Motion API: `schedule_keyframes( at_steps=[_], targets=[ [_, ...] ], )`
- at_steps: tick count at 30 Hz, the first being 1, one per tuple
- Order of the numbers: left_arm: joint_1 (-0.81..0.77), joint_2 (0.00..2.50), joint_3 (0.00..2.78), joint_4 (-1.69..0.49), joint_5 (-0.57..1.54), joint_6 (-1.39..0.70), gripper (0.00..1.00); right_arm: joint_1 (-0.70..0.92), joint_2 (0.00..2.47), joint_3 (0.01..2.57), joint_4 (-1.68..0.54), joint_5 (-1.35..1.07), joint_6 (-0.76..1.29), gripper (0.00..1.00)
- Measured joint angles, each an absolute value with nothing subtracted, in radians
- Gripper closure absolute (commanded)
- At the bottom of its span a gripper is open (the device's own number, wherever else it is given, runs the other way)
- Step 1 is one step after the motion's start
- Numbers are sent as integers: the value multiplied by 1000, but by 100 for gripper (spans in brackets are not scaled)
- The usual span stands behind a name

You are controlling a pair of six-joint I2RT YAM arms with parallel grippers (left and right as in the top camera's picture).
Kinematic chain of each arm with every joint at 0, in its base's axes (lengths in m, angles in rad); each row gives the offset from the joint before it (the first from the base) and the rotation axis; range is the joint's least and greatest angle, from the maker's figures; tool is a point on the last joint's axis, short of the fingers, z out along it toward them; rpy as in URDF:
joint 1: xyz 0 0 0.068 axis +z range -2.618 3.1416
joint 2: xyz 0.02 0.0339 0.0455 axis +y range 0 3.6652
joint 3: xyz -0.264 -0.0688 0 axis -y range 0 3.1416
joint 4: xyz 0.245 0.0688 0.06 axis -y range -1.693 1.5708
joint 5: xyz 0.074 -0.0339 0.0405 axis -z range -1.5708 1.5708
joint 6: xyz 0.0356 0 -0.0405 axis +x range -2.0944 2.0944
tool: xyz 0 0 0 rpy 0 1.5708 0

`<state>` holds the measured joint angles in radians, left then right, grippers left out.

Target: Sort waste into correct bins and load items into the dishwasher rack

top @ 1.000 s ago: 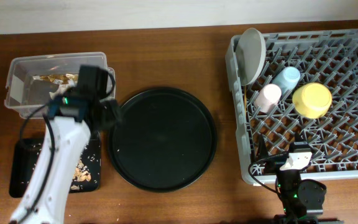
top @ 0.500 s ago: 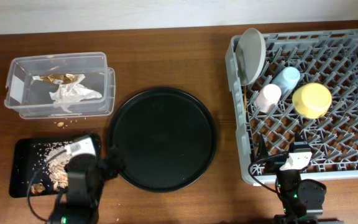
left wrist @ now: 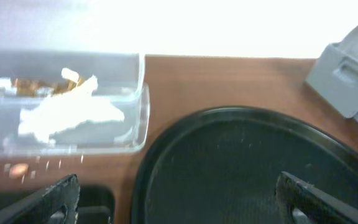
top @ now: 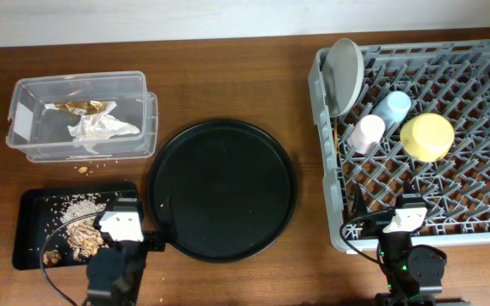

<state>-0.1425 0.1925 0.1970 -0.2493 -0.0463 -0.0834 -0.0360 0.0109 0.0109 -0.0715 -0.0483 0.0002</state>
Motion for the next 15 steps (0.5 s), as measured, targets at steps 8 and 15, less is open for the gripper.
schedule_keyframes(
  at_steps=[8,15],
  targets=[
    [-69,86,72,-53,20,-21,1,-36,11,11,-72,-49,1,1],
    [-41,48,15,12,46,-15,1,-36,11,11,-72,-48,1,1]
  ],
)
